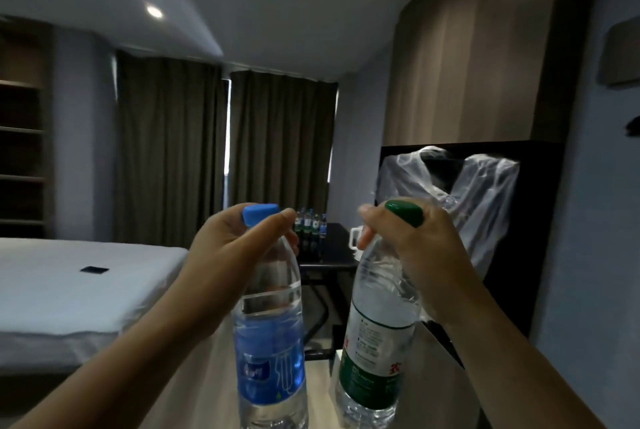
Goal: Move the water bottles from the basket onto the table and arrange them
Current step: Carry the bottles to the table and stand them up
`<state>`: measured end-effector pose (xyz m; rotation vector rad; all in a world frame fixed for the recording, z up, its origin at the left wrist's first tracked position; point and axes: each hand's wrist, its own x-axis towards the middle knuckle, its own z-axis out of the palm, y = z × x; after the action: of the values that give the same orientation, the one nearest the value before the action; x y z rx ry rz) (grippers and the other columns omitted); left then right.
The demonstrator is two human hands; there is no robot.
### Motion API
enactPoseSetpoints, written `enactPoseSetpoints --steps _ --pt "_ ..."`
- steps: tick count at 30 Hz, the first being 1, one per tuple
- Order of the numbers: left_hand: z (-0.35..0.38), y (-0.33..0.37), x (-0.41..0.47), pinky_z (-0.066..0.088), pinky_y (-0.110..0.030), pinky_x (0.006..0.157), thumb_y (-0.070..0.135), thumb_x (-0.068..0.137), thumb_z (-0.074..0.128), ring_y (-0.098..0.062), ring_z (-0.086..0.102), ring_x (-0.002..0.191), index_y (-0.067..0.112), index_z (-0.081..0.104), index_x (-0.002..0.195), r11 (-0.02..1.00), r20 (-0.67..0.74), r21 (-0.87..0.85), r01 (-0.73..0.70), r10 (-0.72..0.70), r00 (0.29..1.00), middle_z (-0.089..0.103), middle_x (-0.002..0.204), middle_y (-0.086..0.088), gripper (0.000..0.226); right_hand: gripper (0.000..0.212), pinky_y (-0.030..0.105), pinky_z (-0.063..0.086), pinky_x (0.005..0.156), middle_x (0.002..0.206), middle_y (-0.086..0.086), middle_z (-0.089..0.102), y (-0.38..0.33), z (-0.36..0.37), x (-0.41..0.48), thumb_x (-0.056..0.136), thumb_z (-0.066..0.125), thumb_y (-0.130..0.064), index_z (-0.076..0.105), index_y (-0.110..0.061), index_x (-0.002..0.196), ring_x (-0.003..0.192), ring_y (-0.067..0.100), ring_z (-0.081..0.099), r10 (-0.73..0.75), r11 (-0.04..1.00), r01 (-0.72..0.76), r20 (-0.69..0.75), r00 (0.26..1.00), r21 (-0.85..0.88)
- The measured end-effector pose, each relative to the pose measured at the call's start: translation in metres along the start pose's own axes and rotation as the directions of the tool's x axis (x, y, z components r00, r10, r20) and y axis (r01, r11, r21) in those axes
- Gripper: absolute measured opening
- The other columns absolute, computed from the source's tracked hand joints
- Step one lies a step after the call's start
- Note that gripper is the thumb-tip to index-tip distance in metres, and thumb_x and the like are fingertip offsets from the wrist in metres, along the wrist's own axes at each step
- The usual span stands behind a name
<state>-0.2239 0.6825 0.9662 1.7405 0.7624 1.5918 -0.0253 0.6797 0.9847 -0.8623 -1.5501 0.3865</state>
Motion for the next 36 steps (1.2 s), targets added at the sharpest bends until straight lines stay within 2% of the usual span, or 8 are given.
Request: enactPoseSetpoints --steps 3,7,12,18,23,25,31,36 --pt "-0.001 -0.017 0.014 0.057 -0.021 0.059 0.048 0.066 0.059 -0.02 0.069 0.067 0.009 0.063 0.083 0.999 -0.044 0.036 0.009 -0.008 0.999 0.07 0.073 -0.009 0.042 0.033 0.016 0.043 0.047 0.052 0.008 0.059 0.023 0.007 0.022 0.087 0.065 -0.027 0.064 -0.006 0.061 0.044 0.009 0.048 0.017 0.998 -0.018 0.016 1.0 0.057" --pt "-0.008 -0.041 0.041 0.058 -0.021 0.063 0.048 0.067 0.06 -0.022 0.07 0.07 0.01 0.065 0.083 0.998 -0.099 0.063 -0.002 0.008 0.995 0.07 0.076 -0.012 0.041 0.031 0.02 0.049 0.054 0.063 0.01 0.067 0.05 0.025 0.053 0.085 0.064 -0.031 0.064 -0.011 0.062 0.054 0.019 0.055 0.018 0.996 -0.023 0.05 0.999 0.088" --pt "-0.033 -0.077 0.085 0.058 -0.02 0.065 0.047 0.069 0.06 -0.021 0.07 0.071 0.009 0.065 0.081 0.996 -0.105 0.082 -0.02 0.029 0.994 0.071 0.076 -0.012 0.04 0.031 0.012 0.049 0.055 0.057 -0.002 0.064 0.082 0.059 0.097 0.087 0.063 -0.029 0.063 -0.008 0.063 0.05 0.002 0.056 0.007 0.99 -0.019 0.083 0.997 0.141" --pt "-0.083 -0.122 0.154 0.059 -0.024 0.066 0.047 0.07 0.062 -0.021 0.07 0.07 0.012 0.066 0.077 0.993 -0.096 0.11 -0.041 0.052 0.994 0.071 0.074 -0.01 0.036 0.03 0.022 0.054 0.069 0.058 -0.005 0.064 0.122 0.118 0.161 0.087 0.063 -0.028 0.065 -0.008 0.066 0.055 0.0 0.057 0.037 0.988 -0.051 0.095 0.995 0.147" --pt "-0.123 -0.163 0.214 0.059 -0.027 0.069 0.05 0.072 0.063 -0.016 0.07 0.069 0.021 0.067 0.069 0.986 -0.067 0.161 -0.035 0.047 0.997 0.07 0.071 -0.003 0.029 0.031 0.03 0.054 0.077 0.065 0.001 0.067 0.155 0.163 0.211 0.087 0.064 -0.03 0.065 -0.01 0.063 0.061 0.002 0.059 0.057 0.991 -0.065 0.07 0.996 0.117" --pt "-0.136 -0.181 0.234 0.059 -0.027 0.069 0.049 0.07 0.06 -0.015 0.07 0.069 0.024 0.066 0.068 0.986 -0.061 0.161 -0.035 0.045 0.997 0.07 0.07 -0.002 0.026 0.031 0.031 0.053 0.076 0.067 0.004 0.067 0.171 0.179 0.228 0.087 0.064 -0.031 0.064 -0.013 0.061 0.06 0.002 0.059 0.068 0.992 -0.076 0.077 0.995 0.097" --pt "-0.163 -0.242 0.292 0.056 -0.029 0.07 0.049 0.07 0.06 -0.016 0.07 0.071 0.013 0.067 0.075 0.99 -0.061 0.139 -0.005 0.014 0.998 0.072 0.074 -0.004 0.037 0.032 0.031 0.049 0.073 0.071 0.013 0.068 0.229 0.22 0.28 0.087 0.064 -0.032 0.065 -0.014 0.06 0.063 0.006 0.059 0.09 0.993 -0.097 0.101 0.991 0.074" --pt "-0.177 -0.296 0.353 0.058 -0.021 0.061 0.053 0.067 0.061 -0.013 0.07 0.067 0.014 0.066 0.074 0.984 -0.061 0.18 -0.016 0.028 0.998 0.072 0.073 -0.003 0.04 0.032 0.031 0.049 0.07 0.061 0.002 0.063 0.286 0.251 0.332 0.086 0.064 -0.031 0.065 -0.01 0.063 0.059 0.006 0.059 0.079 0.991 -0.091 0.12 0.99 0.095"
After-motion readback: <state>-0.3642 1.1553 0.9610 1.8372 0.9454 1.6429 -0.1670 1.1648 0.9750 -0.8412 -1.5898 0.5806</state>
